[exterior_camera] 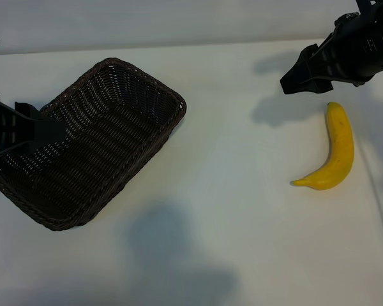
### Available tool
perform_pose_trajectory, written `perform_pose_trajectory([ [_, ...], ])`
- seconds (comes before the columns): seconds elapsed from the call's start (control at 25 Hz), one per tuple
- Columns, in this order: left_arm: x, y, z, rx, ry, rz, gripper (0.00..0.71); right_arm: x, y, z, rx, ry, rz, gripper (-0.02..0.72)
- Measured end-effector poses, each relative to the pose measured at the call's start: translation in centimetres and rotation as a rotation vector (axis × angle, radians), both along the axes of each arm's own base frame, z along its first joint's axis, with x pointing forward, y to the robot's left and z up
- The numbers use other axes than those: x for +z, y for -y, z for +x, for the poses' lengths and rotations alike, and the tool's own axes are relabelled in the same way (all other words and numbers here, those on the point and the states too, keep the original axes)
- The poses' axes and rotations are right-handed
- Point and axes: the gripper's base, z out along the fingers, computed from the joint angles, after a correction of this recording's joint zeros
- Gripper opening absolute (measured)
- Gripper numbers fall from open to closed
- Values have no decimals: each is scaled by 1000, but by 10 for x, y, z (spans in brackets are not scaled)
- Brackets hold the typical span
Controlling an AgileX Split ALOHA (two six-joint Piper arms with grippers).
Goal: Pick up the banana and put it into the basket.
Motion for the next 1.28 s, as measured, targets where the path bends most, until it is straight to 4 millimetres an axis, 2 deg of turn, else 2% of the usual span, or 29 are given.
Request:
perform_pose_trajectory([
  [0.64, 2, -1, 4, 33, 46, -6, 498, 0, 0, 0, 4, 8, -2, 576],
  [0.84, 4, -7, 0, 195, -19, -29, 498, 0, 0, 0, 5, 8, -3, 576],
  [0.96, 5, -19, -10, 350, -37, 22, 497, 1, 0, 1, 6, 12, -4, 571],
  [1.08, -1, -31, -28, 502, -62, 66, 497, 1, 0, 2, 0, 23, -3, 568],
  [1.28, -33, -38, -60, 672, -103, 29, 498, 1, 0, 3, -7, 34, -2, 567],
])
